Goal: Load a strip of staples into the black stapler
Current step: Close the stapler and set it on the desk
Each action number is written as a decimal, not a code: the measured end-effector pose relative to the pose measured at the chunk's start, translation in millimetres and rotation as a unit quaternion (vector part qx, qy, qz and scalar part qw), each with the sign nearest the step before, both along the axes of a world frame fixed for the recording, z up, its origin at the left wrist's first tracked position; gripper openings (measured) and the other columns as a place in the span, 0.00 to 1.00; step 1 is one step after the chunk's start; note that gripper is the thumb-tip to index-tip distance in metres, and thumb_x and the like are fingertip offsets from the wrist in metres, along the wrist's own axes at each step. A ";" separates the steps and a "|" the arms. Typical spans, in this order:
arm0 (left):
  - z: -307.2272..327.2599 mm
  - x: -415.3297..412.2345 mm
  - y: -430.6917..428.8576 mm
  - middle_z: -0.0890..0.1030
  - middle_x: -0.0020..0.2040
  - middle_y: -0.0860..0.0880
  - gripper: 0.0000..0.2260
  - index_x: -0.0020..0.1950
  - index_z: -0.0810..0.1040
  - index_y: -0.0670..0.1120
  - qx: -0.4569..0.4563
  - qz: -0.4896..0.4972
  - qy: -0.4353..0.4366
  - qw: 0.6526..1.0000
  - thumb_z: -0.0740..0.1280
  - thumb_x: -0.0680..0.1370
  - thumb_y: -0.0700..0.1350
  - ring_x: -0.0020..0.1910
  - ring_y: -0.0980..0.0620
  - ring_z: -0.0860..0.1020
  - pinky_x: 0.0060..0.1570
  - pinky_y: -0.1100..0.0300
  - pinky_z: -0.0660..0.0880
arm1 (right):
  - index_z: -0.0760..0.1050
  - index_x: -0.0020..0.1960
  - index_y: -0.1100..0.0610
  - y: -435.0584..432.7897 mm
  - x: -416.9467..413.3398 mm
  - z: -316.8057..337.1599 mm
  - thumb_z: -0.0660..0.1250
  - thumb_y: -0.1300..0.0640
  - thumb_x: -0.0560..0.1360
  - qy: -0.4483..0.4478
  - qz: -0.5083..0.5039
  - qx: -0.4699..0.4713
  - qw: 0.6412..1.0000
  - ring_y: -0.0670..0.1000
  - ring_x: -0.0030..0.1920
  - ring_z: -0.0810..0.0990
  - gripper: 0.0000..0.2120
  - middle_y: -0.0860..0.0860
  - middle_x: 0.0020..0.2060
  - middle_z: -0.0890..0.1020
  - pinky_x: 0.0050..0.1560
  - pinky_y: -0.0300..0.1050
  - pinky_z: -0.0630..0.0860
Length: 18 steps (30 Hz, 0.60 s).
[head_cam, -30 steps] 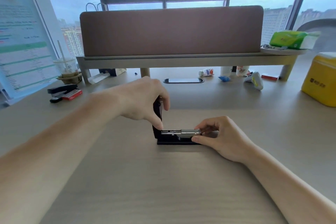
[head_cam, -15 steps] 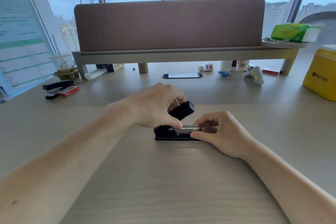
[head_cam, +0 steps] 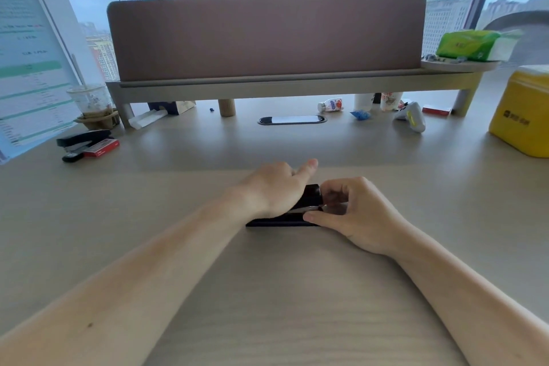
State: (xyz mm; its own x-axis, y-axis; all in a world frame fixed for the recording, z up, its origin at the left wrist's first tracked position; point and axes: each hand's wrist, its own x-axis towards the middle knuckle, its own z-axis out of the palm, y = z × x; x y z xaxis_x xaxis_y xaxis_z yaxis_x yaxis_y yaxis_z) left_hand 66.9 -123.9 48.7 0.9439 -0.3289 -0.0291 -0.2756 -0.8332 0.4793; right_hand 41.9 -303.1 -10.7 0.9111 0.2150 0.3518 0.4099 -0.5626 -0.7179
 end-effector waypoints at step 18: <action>-23.2 4.9 -10.7 0.75 0.42 0.39 0.28 0.30 0.65 0.46 0.010 0.021 -0.055 0.998 0.47 0.87 0.56 0.46 0.41 0.74 0.49 0.52 0.68 | 0.86 0.44 0.51 -2.0 2.7 -4.3 0.82 0.50 0.68 0.011 -0.012 0.001 1.000 0.40 0.35 0.80 0.08 0.48 0.36 0.87 0.43 0.38 0.78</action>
